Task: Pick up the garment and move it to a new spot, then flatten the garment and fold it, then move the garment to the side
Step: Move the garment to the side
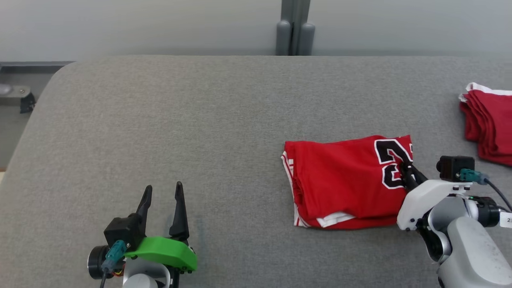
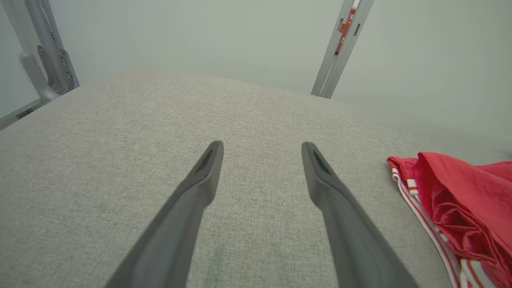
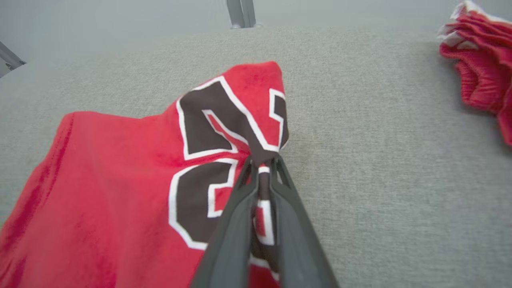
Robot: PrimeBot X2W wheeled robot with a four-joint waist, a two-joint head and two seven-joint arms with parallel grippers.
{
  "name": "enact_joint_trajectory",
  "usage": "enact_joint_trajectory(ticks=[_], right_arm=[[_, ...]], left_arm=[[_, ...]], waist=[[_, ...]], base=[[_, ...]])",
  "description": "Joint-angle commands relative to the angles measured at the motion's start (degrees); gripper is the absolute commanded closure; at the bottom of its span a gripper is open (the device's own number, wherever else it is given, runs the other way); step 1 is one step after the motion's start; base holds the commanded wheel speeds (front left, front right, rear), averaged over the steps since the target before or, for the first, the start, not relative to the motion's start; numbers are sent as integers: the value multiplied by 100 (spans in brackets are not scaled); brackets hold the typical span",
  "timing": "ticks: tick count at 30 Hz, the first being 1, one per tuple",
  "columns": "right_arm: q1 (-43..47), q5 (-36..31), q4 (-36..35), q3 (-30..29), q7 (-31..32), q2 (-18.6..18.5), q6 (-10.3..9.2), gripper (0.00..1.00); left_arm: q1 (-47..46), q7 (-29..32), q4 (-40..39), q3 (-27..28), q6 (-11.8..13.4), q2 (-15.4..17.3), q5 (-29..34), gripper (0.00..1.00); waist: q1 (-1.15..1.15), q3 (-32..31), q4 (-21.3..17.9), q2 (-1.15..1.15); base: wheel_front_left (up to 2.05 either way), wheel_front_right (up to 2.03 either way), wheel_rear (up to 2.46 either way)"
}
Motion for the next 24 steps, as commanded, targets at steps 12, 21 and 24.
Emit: enact_joint_trajectory(ticks=[12,21,24], right_arm=[[-28,-114,-645,-504,229,-198,-6,100],[-126,-170,-635,-612,154,-80,-6,100],[-202,-191,-551,-606,103,-77,-6,100]], left_arm=[[-250,0,-7,-151,-66,1,168,0],[-437,-1,88,-280,-125,10,234,0],[-435,-1,144,-301,-134,12,234,0]], waist=[[0,334,-1970,0],[0,460,-2253,0],[0,414,-2165,0]], base=[[0,0,0],[0,0,0],[0,0,0]])
